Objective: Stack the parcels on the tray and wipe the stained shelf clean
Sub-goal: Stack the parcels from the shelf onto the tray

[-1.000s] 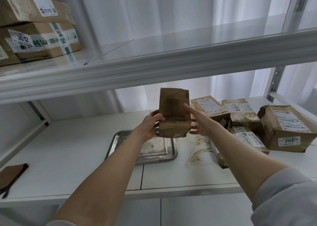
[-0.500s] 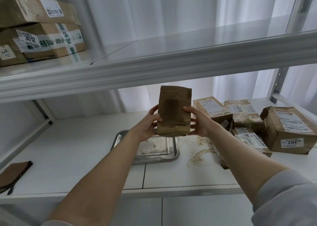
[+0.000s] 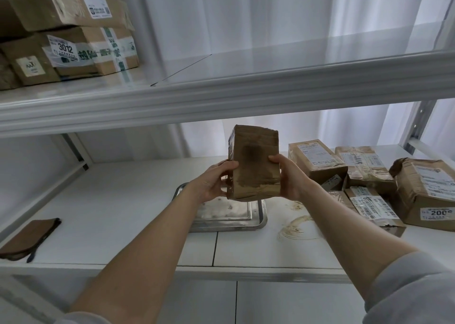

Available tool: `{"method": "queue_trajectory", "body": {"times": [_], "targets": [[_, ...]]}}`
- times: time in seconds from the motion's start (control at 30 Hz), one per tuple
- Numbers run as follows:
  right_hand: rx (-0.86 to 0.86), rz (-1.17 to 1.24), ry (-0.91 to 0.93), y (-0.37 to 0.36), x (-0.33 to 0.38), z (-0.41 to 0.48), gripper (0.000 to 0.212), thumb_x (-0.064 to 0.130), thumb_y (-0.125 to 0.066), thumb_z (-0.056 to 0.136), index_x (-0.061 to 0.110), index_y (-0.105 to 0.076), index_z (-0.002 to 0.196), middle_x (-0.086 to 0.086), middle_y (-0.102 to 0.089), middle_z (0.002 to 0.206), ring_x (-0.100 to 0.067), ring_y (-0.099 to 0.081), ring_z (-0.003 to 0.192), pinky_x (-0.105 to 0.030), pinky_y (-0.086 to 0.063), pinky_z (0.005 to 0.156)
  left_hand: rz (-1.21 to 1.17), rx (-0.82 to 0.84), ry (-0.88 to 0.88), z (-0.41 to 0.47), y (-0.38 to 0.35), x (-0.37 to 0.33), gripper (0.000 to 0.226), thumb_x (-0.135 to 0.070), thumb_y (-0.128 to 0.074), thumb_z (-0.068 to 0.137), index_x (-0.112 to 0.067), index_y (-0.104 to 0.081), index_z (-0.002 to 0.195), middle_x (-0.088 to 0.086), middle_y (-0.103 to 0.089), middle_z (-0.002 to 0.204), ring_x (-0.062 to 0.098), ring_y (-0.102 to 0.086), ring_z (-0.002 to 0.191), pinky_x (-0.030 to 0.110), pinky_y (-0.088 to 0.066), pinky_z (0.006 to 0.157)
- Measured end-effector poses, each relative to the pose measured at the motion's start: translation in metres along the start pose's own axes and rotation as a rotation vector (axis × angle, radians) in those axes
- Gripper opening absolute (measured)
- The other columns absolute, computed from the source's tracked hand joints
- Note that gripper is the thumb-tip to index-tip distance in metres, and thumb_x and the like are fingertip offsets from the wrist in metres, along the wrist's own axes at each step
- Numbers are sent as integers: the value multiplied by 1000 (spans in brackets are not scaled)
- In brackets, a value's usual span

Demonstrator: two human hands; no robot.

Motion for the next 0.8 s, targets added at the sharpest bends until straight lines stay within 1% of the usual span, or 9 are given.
{"method": "queue_trajectory", "body": {"times": [0.07,0.1,0.2,0.33,0.43,0.5,0.6,0.7,0.8], "targets": [[-34,-63,10,-4,1,-2,57,52,-62,84,17,-47,126,-14,-54,131,-34,-56,115,-49,-48,99,12,-41,-5,1,4,1,36,-35,-61,88,-19,-55,119,7,-59,116,29,-55,108,51,-48,94],[-41,-127,12,-16,1,1,62,57,-61,82,19,-46,129,-11,-52,133,-33,-55,117,-49,-46,101,21,-84,-18,-2,14,2,43,-36,-63,87,-18,-52,125,6,-59,117,28,-55,108,51,-48,95],[-81,-289,38,-25,3,2,105,78,-65,57,26,-34,143,-6,-40,147,-34,-44,130,-53,-38,107,50,-227,-31,-3,25,1,59,-37,-69,81,-21,-47,133,4,-62,116,25,-59,105,51,-49,95],[-94,-354,75,-43,3,5,95,65,-59,77,28,-14,152,-9,-21,158,-38,-33,138,-55,-31,109,61,-378,-76,-5,38,-1,67,-35,-74,77,-22,-43,134,4,-61,125,25,-61,107,44,-52,91],[-45,-414,76,-63,2,7,97,60,-59,80,28,-5,154,-10,-23,158,-39,-38,135,-60,-27,111,143,-448,-126,-5,41,-4,71,-33,-75,77,-21,-38,137,3,-56,129,25,-58,109,41,-51,91],[-1,-432,65,-78,-1,6,105,67,-63,67,32,-11,151,-8,-33,153,-38,-41,133,-64,-28,108,290,-489,-179,-4,41,-7,76,-34,-79,72,-21,-39,135,3,-55,129,24,-57,111,40,-50,94],[3,-364,78,-91,-5,6,98,69,-68,62,33,-27,144,-4,-47,140,-34,-48,126,-62,-37,103,437,-447,-247,-5,39,-11,71,-31,-82,68,-22,-44,128,-1,-59,120,20,-58,108,34,-51,91],[-57,-224,52,-83,-9,11,88,69,-70,62,25,-44,134,-5,-59,126,-32,-60,110,-54,-52,90,333,-356,-246,-15,37,-16,46,-32,-66,87,-22,-49,129,-3,-60,115,16,-60,99,25,-51,79],[-35,-126,-7,-76,-14,9,61,67,-64,74,19,-59,112,-8,-67,106,-28,-67,94,-44,-58,77,201,-368,-197,-18,51,-17,30,-27,-45,99,-18,-61,122,4,-64,121,20,-60,106,31,-49,85]]}}
Point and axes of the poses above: each hand's wrist, its own z-axis towards the middle knuckle, its own y-axis out of the back of the hand, x = y × z, the point moved 3 cm from there along z, towards the middle knuckle
